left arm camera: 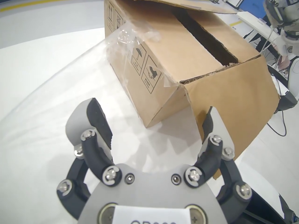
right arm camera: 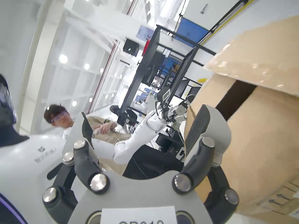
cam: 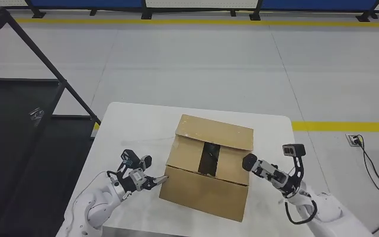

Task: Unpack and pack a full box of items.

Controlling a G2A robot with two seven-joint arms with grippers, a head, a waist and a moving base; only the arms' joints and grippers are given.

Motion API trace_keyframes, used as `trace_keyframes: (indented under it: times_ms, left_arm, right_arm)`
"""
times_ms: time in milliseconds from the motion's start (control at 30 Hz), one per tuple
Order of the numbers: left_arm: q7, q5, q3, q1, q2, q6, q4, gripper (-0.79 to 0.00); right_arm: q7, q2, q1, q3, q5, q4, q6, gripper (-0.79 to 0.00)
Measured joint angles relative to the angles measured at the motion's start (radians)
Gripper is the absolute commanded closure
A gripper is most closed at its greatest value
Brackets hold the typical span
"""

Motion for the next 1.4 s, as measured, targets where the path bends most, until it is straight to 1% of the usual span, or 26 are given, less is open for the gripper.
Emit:
trace_keyframes:
  times_ms: [100,233,433,567,667,833,867,1000,1033,1100,1167,1233,1300,1333,1400]
  left_arm:
    - [0.005,-0.006,0.001,0.0,0.002,-0.001,-0.003,-0.785]
    - [0.009,-0.009,0.0,0.002,0.004,0.0,-0.003,-0.785]
    - [0.006,-0.009,0.005,0.004,0.008,0.0,-0.004,-0.785]
    - [0.006,-0.008,0.008,0.003,0.01,0.003,-0.007,-0.785]
    - [0.011,-0.009,0.01,0.005,0.011,0.007,-0.01,-0.785]
    - [0.023,-0.013,0.011,0.015,0.013,0.018,-0.026,-0.785]
    - [0.025,-0.015,0.01,0.018,0.013,0.019,-0.03,-0.785]
    - [0.04,-0.02,0.005,0.029,0.015,0.034,-0.049,-0.785]
    - [0.045,-0.023,0.004,0.032,0.015,0.039,-0.053,-0.785]
    - [0.054,-0.032,0.003,0.039,0.016,0.046,-0.063,-0.785]
    - [0.056,-0.04,0.002,0.044,0.016,0.049,-0.07,-0.785]
    - [0.053,-0.046,0.002,0.046,0.017,0.051,-0.075,-0.785]
    - [0.051,-0.049,0.005,0.047,0.017,0.053,-0.077,-0.785]
    - [0.051,-0.05,0.008,0.047,0.017,0.055,-0.077,-0.785]
    - [0.049,-0.05,0.015,0.044,0.017,0.058,-0.075,-0.785]
  right_arm:
    - [-0.001,-0.011,0.03,-0.014,0.032,0.041,0.099,-0.785]
    - [0.017,-0.024,0.071,-0.036,0.006,0.086,0.198,-0.785]
    - [-0.018,-0.048,0.103,-0.046,0.017,0.121,0.207,-0.785]
    - [-0.082,-0.066,0.125,-0.05,0.003,0.126,0.172,-0.785]
    - [-0.159,-0.078,0.152,-0.054,-0.076,0.125,0.165,-0.785]
    - [-0.339,-0.103,0.212,-0.081,-0.295,0.089,0.221,-0.785]
    - [-0.368,-0.108,0.225,-0.086,-0.336,0.088,0.238,-0.785]
    - [-0.536,-0.135,0.296,-0.133,-0.591,0.086,0.36,-0.785]
    - [-0.556,-0.143,0.311,-0.146,-0.626,0.091,0.379,-0.785]
    - [-0.591,-0.16,0.347,-0.176,-0.687,0.115,0.41,-0.785]
    - [-0.597,-0.176,0.375,-0.2,-0.702,0.145,0.404,-0.785]
    - [-0.581,-0.191,0.402,-0.221,-0.707,0.186,0.359,-0.785]
    - [-0.563,-0.196,0.411,-0.227,-0.735,0.219,0.293,-0.785]
    - [-0.562,-0.196,0.411,-0.226,-0.752,0.225,0.275,-0.785]
    - [-0.562,-0.196,0.41,-0.225,-0.755,0.227,0.272,-0.785]
